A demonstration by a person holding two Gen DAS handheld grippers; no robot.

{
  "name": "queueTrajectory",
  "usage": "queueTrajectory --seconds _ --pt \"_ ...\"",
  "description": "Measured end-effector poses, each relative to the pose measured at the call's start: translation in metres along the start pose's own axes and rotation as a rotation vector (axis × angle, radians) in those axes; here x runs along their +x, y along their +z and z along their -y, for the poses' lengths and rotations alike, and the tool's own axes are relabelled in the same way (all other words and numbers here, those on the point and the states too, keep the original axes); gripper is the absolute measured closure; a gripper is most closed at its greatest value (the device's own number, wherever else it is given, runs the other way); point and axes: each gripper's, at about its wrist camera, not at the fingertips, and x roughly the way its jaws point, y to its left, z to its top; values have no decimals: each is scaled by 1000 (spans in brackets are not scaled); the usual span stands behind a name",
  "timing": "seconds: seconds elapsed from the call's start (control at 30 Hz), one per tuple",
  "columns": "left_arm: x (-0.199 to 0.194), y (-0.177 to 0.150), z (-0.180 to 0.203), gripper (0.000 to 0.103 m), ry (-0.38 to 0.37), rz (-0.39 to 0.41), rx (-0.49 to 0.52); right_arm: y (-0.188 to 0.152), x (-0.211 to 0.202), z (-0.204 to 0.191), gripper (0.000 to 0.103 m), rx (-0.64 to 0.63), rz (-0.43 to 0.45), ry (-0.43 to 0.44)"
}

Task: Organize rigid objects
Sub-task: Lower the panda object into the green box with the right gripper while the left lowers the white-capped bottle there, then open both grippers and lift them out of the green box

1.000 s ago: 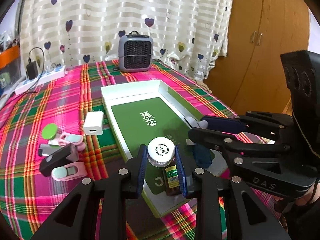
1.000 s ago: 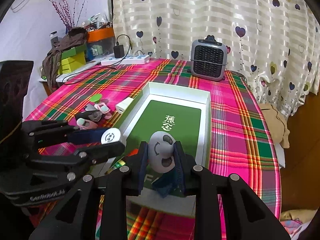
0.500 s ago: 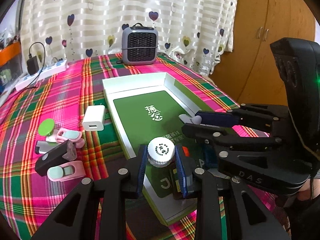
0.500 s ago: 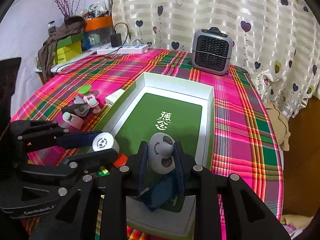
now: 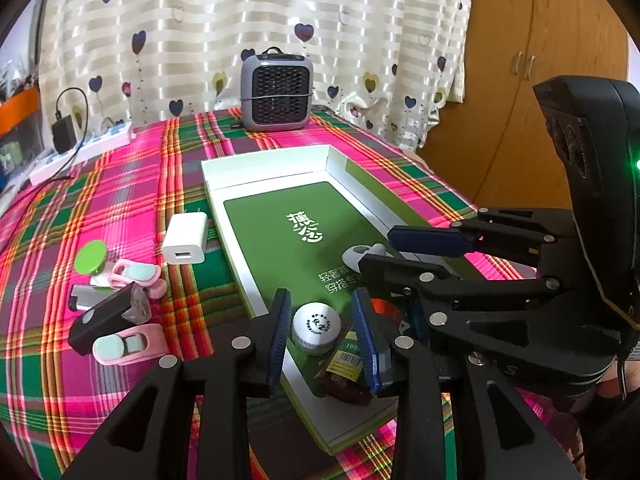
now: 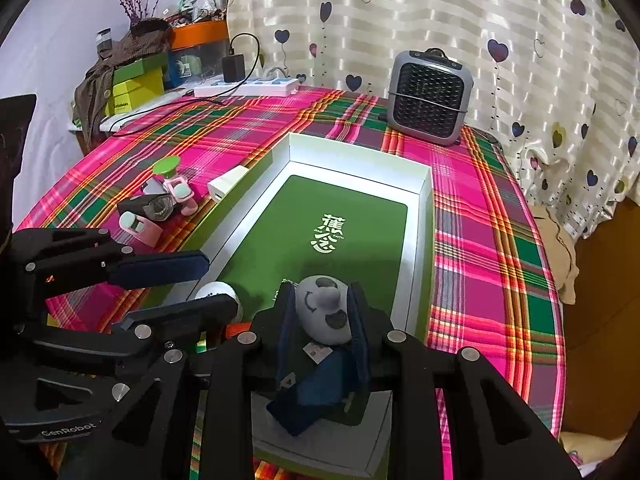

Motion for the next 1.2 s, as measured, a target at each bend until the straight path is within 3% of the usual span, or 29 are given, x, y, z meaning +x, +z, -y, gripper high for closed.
queueTrajectory --seconds 0.07,0.53,1.2 --pt "-2 0 -1 71 -1 7 -7 0 -4 1 68 12 11 -2" --pt "-15 -3 -5 71 4 38 -33 -10 -29 -2 62 83 53 1" --pt "-44 -20 -10 71 41 58 -52 -19 -46 -31 61 90 44 18"
